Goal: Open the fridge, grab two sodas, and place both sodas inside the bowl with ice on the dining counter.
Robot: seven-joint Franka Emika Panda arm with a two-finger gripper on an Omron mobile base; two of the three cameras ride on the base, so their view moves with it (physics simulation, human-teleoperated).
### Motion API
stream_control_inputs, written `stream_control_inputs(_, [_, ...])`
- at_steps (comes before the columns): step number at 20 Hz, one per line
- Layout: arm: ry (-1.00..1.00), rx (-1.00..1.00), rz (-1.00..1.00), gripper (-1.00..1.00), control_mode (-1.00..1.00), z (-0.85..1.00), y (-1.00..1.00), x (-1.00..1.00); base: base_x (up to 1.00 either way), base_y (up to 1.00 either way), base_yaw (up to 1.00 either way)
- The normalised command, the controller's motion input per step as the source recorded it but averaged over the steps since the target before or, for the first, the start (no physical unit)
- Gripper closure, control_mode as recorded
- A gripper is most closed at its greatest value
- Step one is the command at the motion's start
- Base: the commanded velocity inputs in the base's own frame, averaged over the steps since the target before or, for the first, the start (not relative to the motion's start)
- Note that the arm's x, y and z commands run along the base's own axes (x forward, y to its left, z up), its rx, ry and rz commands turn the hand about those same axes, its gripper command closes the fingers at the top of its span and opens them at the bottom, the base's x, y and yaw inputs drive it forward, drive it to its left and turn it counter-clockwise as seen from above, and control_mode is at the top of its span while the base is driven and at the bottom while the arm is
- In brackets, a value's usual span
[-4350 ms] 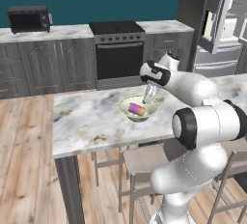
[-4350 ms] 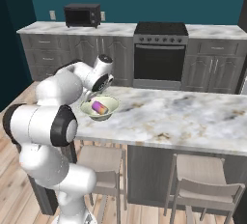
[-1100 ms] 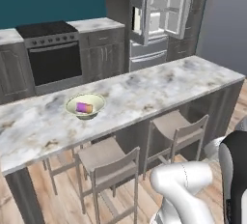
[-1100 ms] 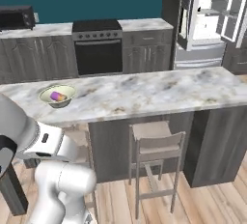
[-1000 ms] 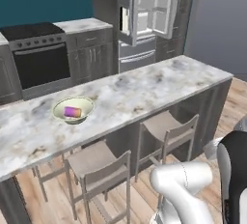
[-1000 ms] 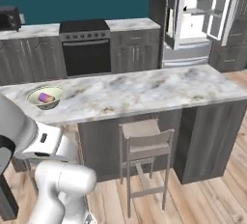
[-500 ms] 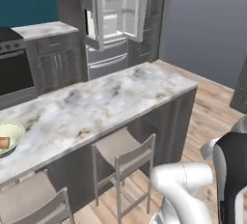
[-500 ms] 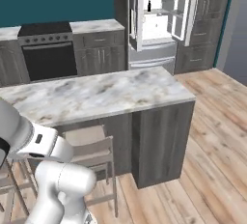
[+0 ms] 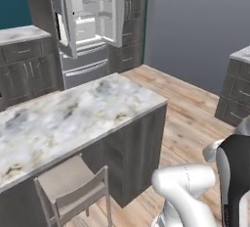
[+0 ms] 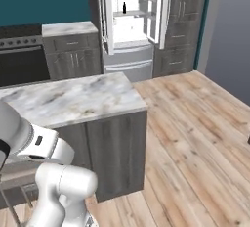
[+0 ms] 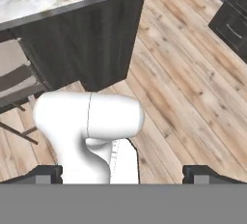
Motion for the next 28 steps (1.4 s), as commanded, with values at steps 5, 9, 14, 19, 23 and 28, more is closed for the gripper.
stream_control_inputs(5, [0.0,0.0,0.0,-1.0,1.0,0.0,0.0,0.0,0.61,-1.0,-0.05])
stream_control_inputs(9, [0.0,0.0,0.0,-1.0,1.0,0.0,0.0,0.0,0.7,-1.0,0.0])
stream_control_inputs(14, [0.0,0.0,0.0,-1.0,1.0,0.0,0.0,0.0,0.8,-1.0,0.0])
stream_control_inputs(19, [0.0,0.0,0.0,-1.0,1.0,0.0,0.0,0.0,0.96,-1.0,0.06])
stream_control_inputs(23, [0.0,0.0,0.0,-1.0,1.0,0.0,0.0,0.0,0.99,-0.89,0.13])
stream_control_inputs(28, [0.0,0.0,0.0,-1.0,1.0,0.0,0.0,0.0,1.0,-0.53,0.25])
